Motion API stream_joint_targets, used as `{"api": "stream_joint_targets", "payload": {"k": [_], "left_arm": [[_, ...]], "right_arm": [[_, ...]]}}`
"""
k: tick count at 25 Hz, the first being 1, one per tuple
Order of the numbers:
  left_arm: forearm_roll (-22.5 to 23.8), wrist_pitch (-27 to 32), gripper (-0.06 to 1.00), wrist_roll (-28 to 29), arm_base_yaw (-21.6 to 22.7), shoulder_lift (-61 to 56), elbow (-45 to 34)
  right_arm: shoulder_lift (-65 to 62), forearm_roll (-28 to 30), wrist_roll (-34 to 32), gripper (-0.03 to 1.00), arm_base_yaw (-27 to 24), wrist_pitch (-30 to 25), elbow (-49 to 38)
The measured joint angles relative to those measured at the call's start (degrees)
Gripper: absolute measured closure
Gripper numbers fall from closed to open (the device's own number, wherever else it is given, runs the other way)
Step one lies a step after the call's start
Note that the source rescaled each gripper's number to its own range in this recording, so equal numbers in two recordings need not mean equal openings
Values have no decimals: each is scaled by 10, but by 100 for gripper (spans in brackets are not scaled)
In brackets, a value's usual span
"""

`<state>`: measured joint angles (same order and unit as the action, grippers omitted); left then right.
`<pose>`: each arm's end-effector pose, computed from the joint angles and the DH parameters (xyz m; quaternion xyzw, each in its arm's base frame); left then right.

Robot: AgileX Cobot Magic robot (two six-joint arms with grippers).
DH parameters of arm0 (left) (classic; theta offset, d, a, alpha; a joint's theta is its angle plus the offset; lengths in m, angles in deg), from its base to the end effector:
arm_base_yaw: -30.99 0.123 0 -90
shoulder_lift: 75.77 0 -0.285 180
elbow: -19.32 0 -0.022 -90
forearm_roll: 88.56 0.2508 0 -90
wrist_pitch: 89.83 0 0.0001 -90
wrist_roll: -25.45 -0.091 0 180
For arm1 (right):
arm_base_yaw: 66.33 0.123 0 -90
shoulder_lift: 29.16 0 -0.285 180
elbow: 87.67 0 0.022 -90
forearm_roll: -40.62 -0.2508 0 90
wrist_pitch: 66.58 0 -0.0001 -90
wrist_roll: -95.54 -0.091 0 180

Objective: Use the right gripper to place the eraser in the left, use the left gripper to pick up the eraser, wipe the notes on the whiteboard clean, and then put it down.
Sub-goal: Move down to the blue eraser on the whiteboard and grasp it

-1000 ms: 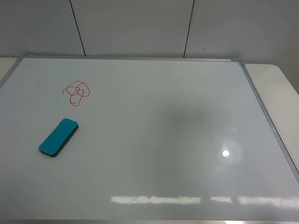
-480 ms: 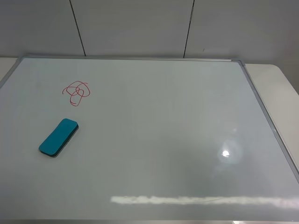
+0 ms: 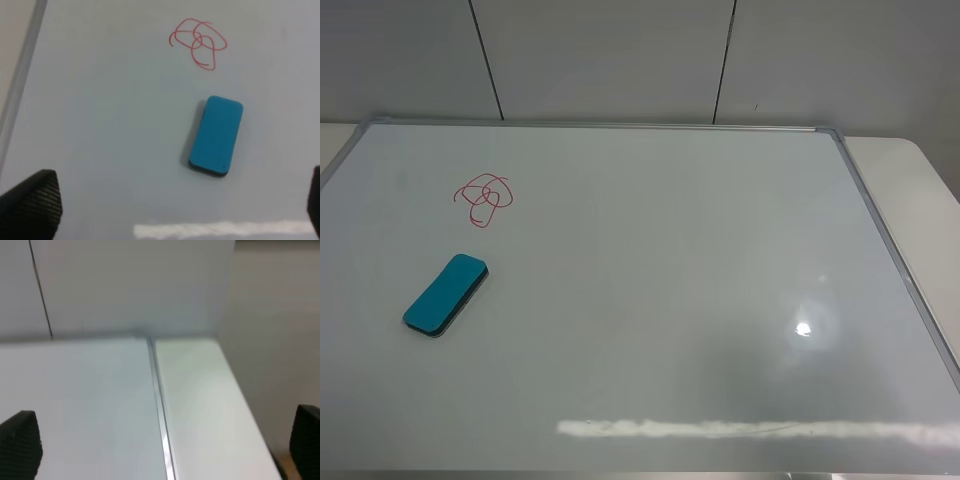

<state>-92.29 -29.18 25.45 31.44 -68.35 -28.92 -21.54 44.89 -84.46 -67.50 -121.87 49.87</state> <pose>-0.0065 -0.0052 0.2792 -0.0019 0.8490 -0.0304 0.5275 -0.0168 -0.0052 0.3146 0.0098 0.7947 -0.0434 0.6054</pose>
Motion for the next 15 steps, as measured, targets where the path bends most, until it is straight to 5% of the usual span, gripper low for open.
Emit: {"api": "stream_joint_targets", "payload": {"k": [7,15], "left_arm": [[0,0,-6,0,0,0,0],[0,0,-6,0,0,0,0]], "right_arm": [[0,-14,0,-3,0,-54,-51],[0,-19,0,-3,0,-54,-58]]}}
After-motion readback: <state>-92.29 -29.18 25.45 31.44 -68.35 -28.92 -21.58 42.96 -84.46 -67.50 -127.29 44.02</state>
